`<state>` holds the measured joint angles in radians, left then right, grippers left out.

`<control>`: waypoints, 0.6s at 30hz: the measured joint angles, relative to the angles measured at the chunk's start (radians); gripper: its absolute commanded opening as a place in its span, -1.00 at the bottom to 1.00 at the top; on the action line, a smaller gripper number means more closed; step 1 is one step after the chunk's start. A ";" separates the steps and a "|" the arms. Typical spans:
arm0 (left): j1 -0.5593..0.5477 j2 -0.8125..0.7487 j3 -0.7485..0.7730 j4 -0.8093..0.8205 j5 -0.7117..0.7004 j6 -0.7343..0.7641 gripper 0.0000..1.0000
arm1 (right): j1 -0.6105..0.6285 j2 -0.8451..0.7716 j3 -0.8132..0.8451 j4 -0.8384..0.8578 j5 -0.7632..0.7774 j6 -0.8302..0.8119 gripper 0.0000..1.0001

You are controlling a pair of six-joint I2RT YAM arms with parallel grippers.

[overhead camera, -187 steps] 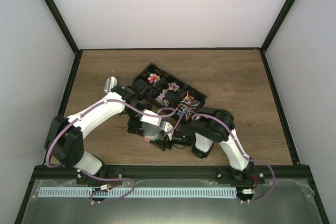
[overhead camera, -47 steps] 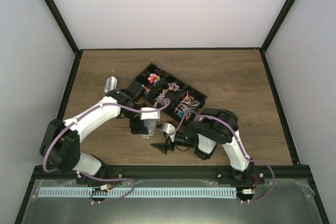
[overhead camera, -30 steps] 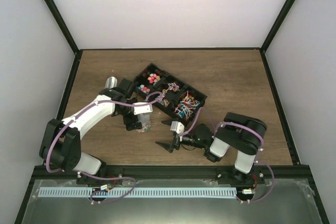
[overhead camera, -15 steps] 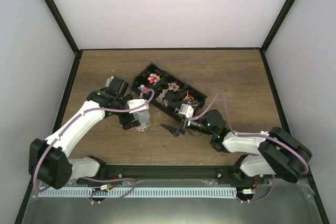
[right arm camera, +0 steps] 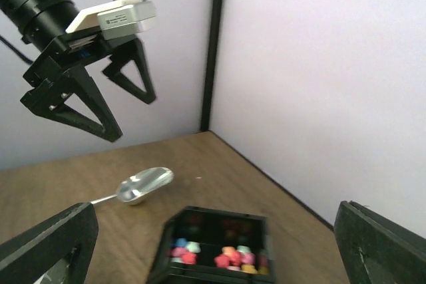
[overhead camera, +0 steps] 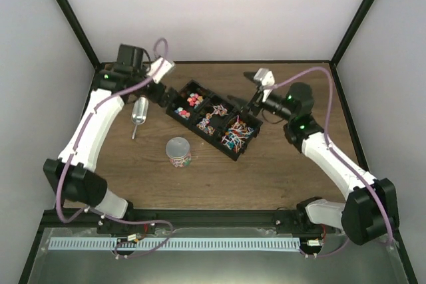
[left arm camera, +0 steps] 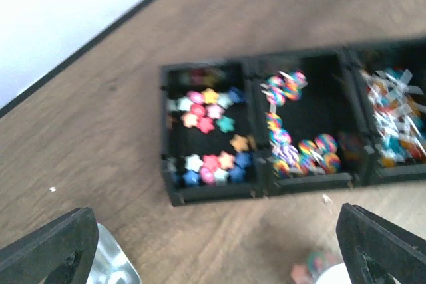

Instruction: Pack the candies

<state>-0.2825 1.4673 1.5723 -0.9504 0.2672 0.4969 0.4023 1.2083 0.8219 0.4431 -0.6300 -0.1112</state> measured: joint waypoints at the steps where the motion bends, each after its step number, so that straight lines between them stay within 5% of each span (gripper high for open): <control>1: 0.030 0.043 0.054 -0.006 0.012 -0.033 1.00 | -0.039 0.000 0.038 -0.042 -0.008 0.003 1.00; 10: 0.317 0.272 0.255 -0.011 0.102 -0.253 1.00 | -0.390 0.006 0.159 -0.277 -0.056 0.133 1.00; 18: 0.465 0.175 -0.072 0.141 0.059 -0.323 1.00 | -0.632 -0.017 0.045 -0.357 -0.077 0.192 1.00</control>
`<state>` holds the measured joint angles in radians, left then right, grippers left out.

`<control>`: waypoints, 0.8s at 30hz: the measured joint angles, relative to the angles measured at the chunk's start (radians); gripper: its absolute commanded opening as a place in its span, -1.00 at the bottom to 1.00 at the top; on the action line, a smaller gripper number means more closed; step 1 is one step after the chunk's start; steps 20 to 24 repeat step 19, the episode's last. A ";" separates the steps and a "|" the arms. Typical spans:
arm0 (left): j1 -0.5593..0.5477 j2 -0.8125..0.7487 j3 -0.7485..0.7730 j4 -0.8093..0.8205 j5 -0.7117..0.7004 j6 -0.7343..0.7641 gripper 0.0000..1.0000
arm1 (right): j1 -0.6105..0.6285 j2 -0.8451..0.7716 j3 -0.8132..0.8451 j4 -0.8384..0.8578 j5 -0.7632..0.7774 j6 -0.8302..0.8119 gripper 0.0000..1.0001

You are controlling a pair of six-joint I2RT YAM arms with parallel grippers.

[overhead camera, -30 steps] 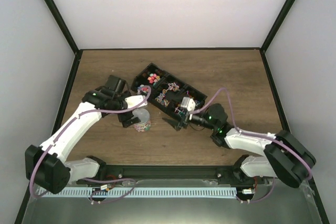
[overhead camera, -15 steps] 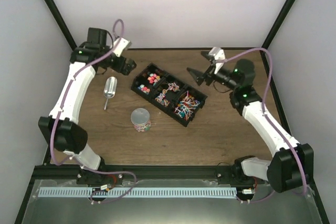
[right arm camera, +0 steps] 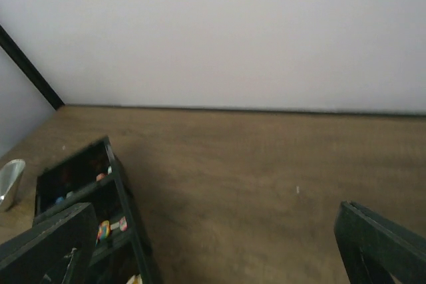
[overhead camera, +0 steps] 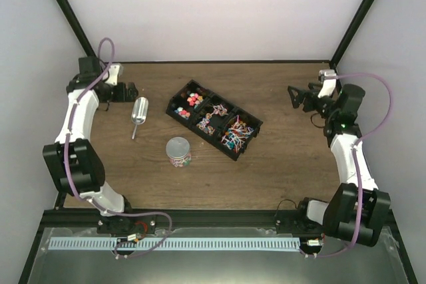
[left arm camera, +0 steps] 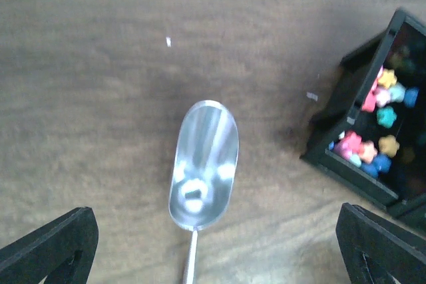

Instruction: Pack the candies

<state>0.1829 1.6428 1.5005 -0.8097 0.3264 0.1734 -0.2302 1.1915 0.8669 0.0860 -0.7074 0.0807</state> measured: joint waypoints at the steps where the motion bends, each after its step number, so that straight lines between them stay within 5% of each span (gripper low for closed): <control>1: 0.000 -0.024 -0.046 0.014 -0.010 -0.005 1.00 | -0.012 -0.005 -0.028 -0.011 -0.003 0.000 1.00; 10: -0.004 -0.237 -0.330 0.114 -0.081 -0.037 1.00 | -0.023 -0.090 -0.196 -0.063 -0.011 -0.005 1.00; 24: -0.001 -0.267 -0.378 0.136 -0.104 -0.047 1.00 | -0.024 -0.172 -0.259 -0.065 -0.014 0.023 1.00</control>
